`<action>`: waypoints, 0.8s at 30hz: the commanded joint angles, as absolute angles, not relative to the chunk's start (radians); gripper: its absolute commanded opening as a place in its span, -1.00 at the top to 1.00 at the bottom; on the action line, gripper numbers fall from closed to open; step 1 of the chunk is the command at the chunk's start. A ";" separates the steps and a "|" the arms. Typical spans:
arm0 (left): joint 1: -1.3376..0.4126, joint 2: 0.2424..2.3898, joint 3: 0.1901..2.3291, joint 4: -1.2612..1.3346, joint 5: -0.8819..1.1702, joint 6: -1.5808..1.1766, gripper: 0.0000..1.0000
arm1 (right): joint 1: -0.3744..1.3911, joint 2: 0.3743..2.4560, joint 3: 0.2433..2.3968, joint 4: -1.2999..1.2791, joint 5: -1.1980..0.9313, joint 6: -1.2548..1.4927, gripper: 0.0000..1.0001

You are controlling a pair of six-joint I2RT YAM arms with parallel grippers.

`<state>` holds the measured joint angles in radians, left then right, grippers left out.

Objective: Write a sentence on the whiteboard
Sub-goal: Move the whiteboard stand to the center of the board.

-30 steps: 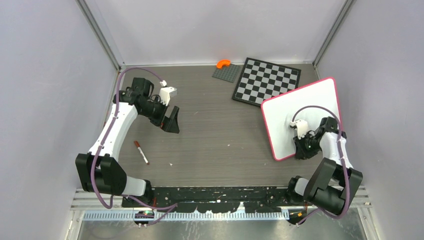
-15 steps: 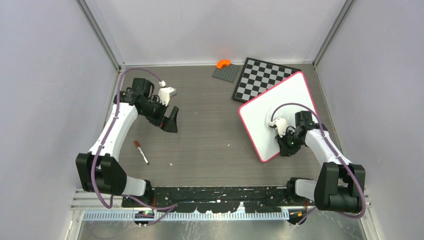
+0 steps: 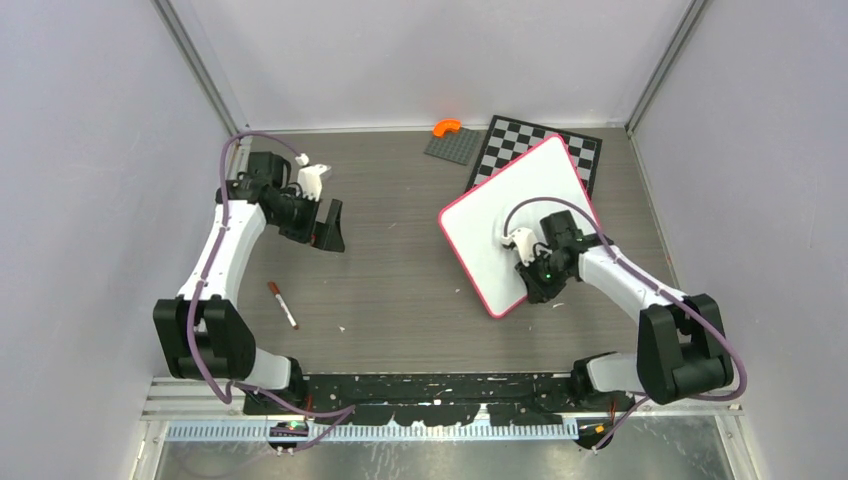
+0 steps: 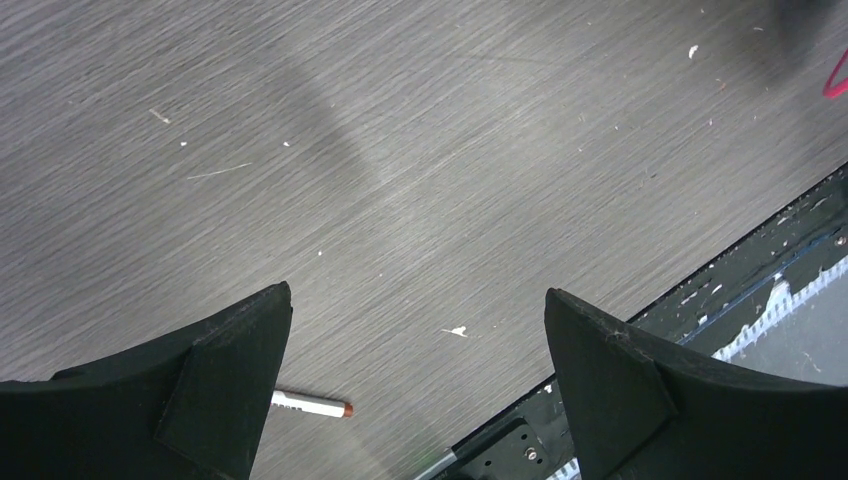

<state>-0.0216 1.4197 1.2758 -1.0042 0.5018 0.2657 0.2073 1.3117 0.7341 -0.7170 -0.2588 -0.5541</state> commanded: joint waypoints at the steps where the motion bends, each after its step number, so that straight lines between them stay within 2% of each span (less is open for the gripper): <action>1: -0.005 1.429 1.310 -0.971 0.542 0.255 -1.00 | 0.318 1.353 0.771 -0.572 -0.288 -0.381 0.99; 7: 0.041 1.440 1.322 -0.978 0.546 0.253 -1.00 | 0.473 1.468 0.815 -0.415 -0.257 -0.212 0.99; 10: 0.048 1.445 1.329 -0.983 0.546 0.252 -0.99 | 0.548 1.545 0.891 -0.414 -0.190 -0.177 0.98; 12: 0.052 1.444 1.331 -0.985 0.544 0.252 -1.00 | 0.559 1.576 0.923 -0.397 -0.226 -0.123 0.95; 15: 0.059 1.445 1.336 -0.989 0.542 0.255 -0.99 | 0.605 1.610 0.962 -0.363 -0.244 -0.056 0.60; 18: 0.068 1.450 1.345 -0.993 0.539 0.256 -1.00 | 0.657 1.642 0.990 -0.327 -0.236 -0.011 0.34; 21: 0.085 1.465 1.359 -1.005 0.550 0.255 -1.00 | 0.698 1.679 1.021 -0.302 -0.248 0.028 -0.07; 24: 0.115 1.481 1.381 -1.027 0.598 0.247 -0.99 | 0.733 1.707 1.055 -0.304 -0.272 0.032 -0.17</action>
<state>0.0799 1.4639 1.3239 -1.0065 0.5304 0.2634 0.6926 1.6829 0.9886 -0.3695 -0.2100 -0.0261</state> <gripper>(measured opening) 0.996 0.560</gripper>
